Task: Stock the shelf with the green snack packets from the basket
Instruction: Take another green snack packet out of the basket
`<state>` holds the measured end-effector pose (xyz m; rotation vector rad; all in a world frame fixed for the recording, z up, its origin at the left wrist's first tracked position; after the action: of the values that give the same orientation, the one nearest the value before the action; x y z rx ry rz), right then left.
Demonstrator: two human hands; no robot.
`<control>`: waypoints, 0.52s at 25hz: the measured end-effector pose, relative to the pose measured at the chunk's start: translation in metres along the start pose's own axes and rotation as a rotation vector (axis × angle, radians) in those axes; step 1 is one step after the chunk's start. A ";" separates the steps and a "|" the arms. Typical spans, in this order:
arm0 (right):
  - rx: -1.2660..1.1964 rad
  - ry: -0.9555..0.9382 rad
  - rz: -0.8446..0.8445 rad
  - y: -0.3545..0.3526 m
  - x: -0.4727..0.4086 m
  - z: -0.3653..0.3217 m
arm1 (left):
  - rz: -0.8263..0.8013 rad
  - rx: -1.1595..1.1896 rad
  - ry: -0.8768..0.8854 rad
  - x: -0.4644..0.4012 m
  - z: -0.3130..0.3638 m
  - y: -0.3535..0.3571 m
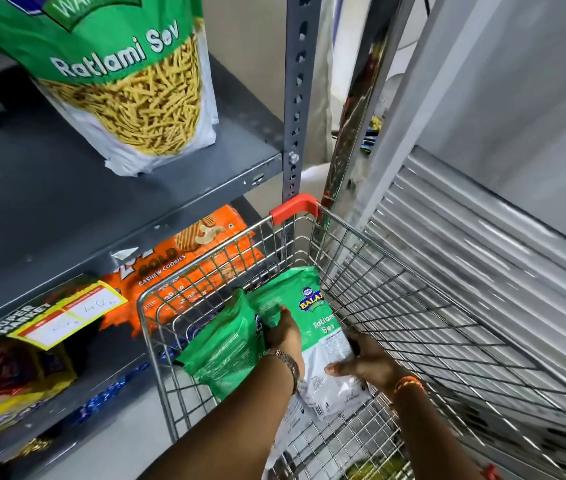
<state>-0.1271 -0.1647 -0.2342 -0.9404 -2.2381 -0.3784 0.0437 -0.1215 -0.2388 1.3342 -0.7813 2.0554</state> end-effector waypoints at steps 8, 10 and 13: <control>0.025 -0.141 0.057 -0.005 0.082 -0.050 | -0.211 -0.143 -0.077 0.088 0.004 -0.013; 0.042 -0.152 0.073 -0.003 0.109 -0.062 | -0.262 -0.163 -0.069 0.114 0.004 -0.020; 0.014 -0.199 0.143 -0.003 0.147 -0.071 | -0.298 -0.081 -0.002 0.134 0.005 -0.028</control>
<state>-0.1715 -0.1254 -0.0825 -1.1673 -2.3287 -0.2112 0.0207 -0.0877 -0.1085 1.3204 -0.6173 1.7719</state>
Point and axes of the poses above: each hand's wrist, its own x-axis away from the middle knuckle, its own y-axis out of the palm, z = x × y, the point moved 7 cm from there along -x, towards the middle knuckle, and after that the axes turned 3 degrees about -z, right-handed, at the moved point
